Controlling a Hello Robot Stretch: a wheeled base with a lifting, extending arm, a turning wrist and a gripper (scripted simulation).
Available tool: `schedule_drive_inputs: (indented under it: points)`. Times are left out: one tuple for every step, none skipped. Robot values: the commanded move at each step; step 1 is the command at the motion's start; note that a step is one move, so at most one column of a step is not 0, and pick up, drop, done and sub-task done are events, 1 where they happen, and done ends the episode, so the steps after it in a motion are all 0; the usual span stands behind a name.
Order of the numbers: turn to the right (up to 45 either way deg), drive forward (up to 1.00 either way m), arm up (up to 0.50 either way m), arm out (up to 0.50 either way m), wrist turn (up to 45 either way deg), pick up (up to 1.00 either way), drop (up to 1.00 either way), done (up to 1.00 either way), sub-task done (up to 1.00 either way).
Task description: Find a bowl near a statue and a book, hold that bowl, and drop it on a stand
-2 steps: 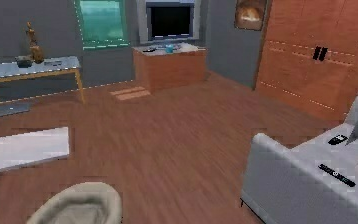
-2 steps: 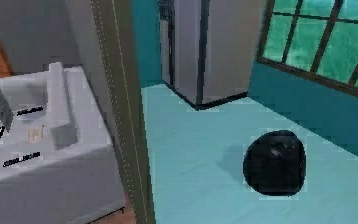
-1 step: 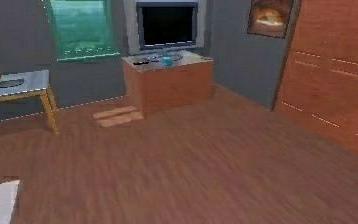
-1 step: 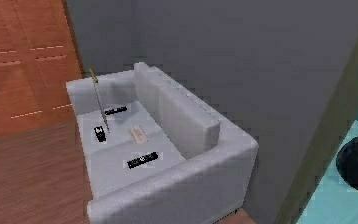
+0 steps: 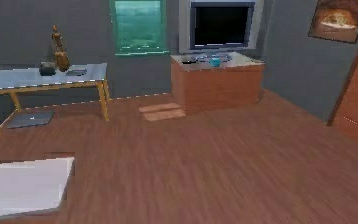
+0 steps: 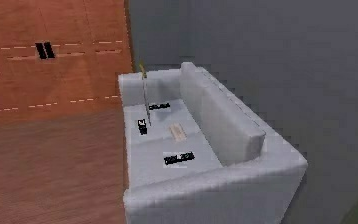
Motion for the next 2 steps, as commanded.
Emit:
schedule_drive_inputs:
  points:
    - [0.0,0.75,0.0,0.0,0.0,0.0,0.0,0.0,0.0]
    - [-39.0,0.0,0.0,0.0,0.0,0.0,0.0,0.0,0.0]
